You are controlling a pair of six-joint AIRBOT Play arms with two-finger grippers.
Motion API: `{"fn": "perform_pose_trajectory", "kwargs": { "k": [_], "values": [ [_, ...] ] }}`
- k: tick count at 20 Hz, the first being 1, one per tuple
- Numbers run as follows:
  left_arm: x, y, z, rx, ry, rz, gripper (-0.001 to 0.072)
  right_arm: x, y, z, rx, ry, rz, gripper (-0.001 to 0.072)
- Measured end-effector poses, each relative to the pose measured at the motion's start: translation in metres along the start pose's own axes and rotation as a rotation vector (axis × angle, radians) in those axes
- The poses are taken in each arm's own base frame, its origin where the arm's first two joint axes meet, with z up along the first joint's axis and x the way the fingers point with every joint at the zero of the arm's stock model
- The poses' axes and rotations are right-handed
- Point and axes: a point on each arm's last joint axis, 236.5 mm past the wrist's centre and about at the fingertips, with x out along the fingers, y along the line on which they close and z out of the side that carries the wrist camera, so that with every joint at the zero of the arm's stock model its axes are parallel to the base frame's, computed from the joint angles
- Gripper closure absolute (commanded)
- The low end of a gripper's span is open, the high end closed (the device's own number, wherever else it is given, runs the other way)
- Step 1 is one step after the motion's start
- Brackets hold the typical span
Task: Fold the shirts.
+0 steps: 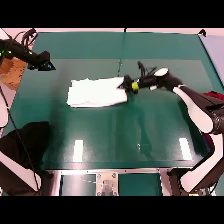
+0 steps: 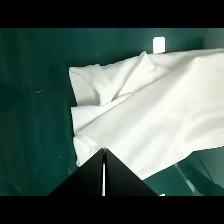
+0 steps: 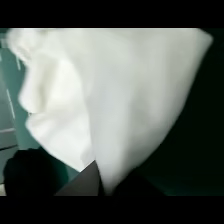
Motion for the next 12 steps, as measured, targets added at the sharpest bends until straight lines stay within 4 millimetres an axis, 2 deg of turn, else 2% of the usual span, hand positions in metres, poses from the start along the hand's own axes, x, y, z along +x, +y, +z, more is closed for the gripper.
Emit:
{"fn": "perform_pose_trajectory", "kwargs": {
  "k": [2,3,5,6,7,9,12],
  "values": [
    [0.000,0.000,-0.002,0.000,0.008,-0.002,0.0684,-0.039,0.054,0.030,-0.076,-0.080,0.069,0.0700],
    [0.000,-0.001,-0.003,0.000,0.011,-0.002,0.0684,-0.066,0.080,0.046,-0.110,-0.134,0.099,0.0701],
    [0.000,-0.001,-0.005,0.000,0.021,-0.004,0.0684,-0.123,0.119,0.073,-0.152,-0.243,0.140,0.0700],
    [0.000,-0.001,-0.006,0.000,0.025,-0.004,0.0685,-0.153,0.131,0.086,-0.162,-0.303,0.150,0.0701],
    [0.000,-0.001,-0.007,0.000,0.031,-0.005,0.0684,-0.186,0.139,0.099,-0.162,-0.367,0.158,0.0701],
    [0.000,-0.002,-0.011,-0.001,0.048,-0.009,0.0684,-0.245,0.140,0.118,-0.142,-0.479,0.157,0.0700],
    [-0.001,-0.004,-0.016,-0.004,0.066,-0.015,0.0684,-0.329,0.108,0.141,-0.070,-0.640,0.108,0.0700]
  ]
}}
